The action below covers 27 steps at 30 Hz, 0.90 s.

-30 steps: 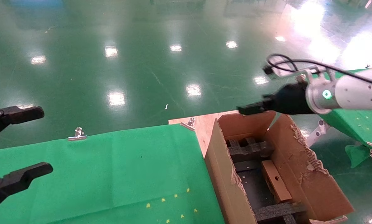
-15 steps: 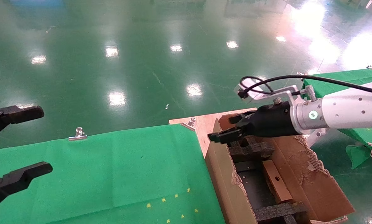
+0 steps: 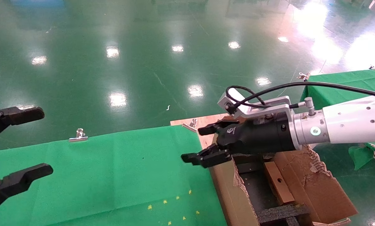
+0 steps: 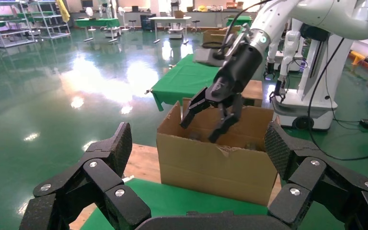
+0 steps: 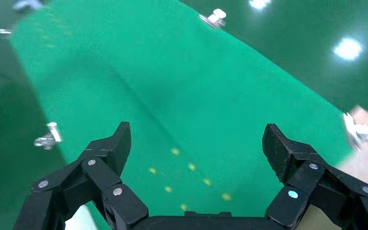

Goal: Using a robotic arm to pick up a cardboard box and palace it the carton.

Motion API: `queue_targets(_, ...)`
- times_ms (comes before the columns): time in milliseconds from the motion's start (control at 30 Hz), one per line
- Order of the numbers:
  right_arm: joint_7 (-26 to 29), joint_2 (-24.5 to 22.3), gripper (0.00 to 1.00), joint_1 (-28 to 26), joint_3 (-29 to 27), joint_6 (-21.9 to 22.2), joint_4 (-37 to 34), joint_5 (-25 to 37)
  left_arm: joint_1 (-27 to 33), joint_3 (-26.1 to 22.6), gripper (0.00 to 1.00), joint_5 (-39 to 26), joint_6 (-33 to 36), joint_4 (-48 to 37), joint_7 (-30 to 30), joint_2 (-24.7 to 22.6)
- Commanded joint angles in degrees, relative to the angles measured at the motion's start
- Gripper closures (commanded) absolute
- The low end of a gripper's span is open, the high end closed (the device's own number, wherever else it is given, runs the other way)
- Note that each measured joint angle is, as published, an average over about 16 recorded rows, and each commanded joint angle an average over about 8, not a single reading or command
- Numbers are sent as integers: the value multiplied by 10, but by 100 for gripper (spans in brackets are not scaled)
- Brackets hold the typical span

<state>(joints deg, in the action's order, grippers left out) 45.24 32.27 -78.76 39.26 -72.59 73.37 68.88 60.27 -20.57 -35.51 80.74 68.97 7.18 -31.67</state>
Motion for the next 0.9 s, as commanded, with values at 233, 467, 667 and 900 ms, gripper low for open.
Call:
queue_targets(233, -104, 8, 0, 52, -70, -40, 1, -82, 0, 0, 0, 0, 0, 0, 0, 0)
queue_targets(467, -196, 16, 0, 98, -132, -74, 1, -153, 0, 0, 0, 0, 0, 0, 0, 0)
queue_targets(667, -274, 22, 0, 137, -185, -104, 2, -215, 0, 0, 0, 0, 0, 0, 0, 0)
queue_targets(900, -345, 28, 0, 173, -234, -132, 2, -272, 0, 0, 0, 0, 0, 0, 0, 0)
